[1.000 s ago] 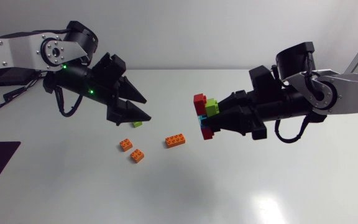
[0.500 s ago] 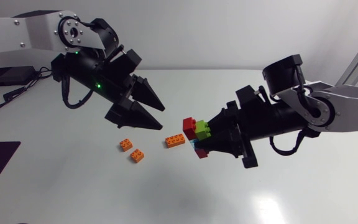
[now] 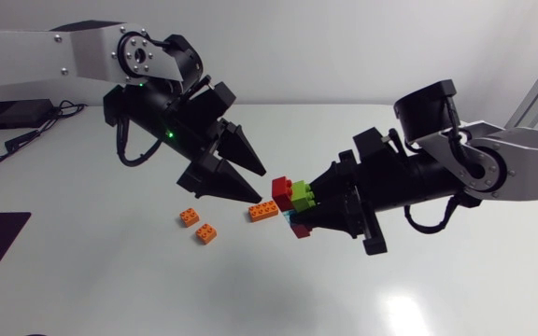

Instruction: Separate the duplo bricks

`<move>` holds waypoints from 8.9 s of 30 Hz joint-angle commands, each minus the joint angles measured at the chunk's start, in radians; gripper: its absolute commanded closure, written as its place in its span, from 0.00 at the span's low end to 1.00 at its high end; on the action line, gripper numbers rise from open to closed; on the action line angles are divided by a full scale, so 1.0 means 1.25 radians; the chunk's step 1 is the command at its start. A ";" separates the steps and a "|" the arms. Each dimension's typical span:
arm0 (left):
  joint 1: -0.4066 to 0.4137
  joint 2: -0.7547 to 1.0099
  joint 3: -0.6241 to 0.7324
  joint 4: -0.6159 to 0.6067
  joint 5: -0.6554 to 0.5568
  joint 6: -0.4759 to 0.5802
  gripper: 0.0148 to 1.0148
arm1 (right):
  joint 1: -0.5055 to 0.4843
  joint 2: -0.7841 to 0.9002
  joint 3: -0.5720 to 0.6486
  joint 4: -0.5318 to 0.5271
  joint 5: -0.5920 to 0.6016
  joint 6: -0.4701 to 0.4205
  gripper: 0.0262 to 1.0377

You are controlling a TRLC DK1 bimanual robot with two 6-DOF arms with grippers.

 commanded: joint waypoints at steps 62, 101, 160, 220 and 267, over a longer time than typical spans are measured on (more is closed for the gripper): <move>-0.213 0.037 0.178 -0.154 -0.488 -0.003 0.26 | 0.107 0.075 0.026 0.075 0.251 0.023 0.87; -0.227 0.054 0.126 -0.103 -0.502 -0.035 0.64 | 0.129 0.026 -0.010 0.084 0.274 0.039 0.87; -0.095 0.174 -0.473 0.754 -0.201 -0.276 0.49 | -0.140 0.022 0.028 -0.020 0.073 0.002 0.87; -0.163 -0.022 -0.228 0.372 -0.327 -0.203 0.04 | 0.117 0.171 0.050 -0.263 0.545 -0.243 0.05; -0.385 0.161 -0.201 0.442 -0.550 -0.500 0.42 | -0.078 0.103 -0.078 -0.258 0.387 -0.312 0.06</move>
